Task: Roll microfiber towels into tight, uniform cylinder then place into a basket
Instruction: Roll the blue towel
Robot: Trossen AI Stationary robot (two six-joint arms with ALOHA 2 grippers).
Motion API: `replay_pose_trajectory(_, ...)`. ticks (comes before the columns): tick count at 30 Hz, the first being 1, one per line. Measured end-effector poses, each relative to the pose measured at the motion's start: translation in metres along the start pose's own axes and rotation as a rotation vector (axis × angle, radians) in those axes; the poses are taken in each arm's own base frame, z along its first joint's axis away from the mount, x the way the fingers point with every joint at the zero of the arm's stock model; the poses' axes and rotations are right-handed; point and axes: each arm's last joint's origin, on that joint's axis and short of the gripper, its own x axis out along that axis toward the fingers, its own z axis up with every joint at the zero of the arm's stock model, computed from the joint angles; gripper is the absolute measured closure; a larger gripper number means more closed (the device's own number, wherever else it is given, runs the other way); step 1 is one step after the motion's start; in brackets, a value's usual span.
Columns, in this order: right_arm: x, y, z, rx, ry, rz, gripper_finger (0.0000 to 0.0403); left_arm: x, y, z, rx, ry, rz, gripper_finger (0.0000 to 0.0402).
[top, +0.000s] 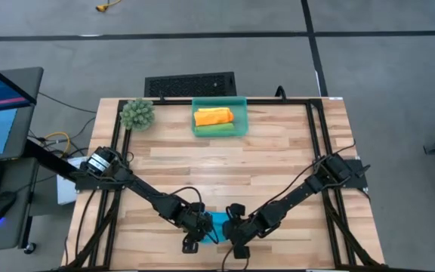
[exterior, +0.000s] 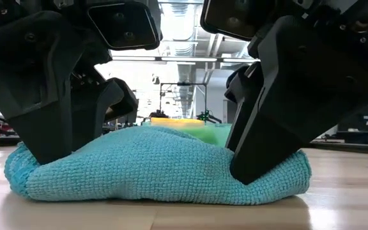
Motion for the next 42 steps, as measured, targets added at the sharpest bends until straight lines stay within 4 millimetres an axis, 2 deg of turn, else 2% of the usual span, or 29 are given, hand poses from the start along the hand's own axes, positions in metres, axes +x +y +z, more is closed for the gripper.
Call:
replay_pose_trajectory(6, 0.000, 0.002, 0.002, 0.002, -0.017, 0.031, 0.0276, -0.001, 0.003, 0.002, -0.033, 0.014, -0.037, 0.0242)
replay_pose_trajectory(12, 0.001, 0.000, 0.003, 0.009, -0.001, 0.060, 0.0228, -0.001, 0.003, 0.003, -0.019, 0.017, -0.053, 0.0188)
replay_pose_trajectory(18, 0.001, -0.003, 0.004, 0.017, 0.003, 0.068, 0.0162, -0.001, 0.003, 0.003, 0.020, 0.017, -0.055, 0.0178)
replay_pose_trajectory(23, 0.001, -0.005, 0.004, 0.014, -0.004, 0.017, 0.0151, -0.001, 0.003, 0.003, 0.022, 0.020, -0.061, 0.0178)
replay_pose_trajectory(31, 0.001, -0.009, 0.001, 0.002, -0.013, -0.090, 0.0202, -0.004, 0.001, 0.007, 0.041, 0.007, -0.035, 0.0188)
replay_pose_trajectory(42, 0.001, -0.010, 0.001, 0.072, -0.006, -0.090, 0.0319, -0.012, -0.001, 0.014, 0.093, 0.041, 0.063, 0.0194)
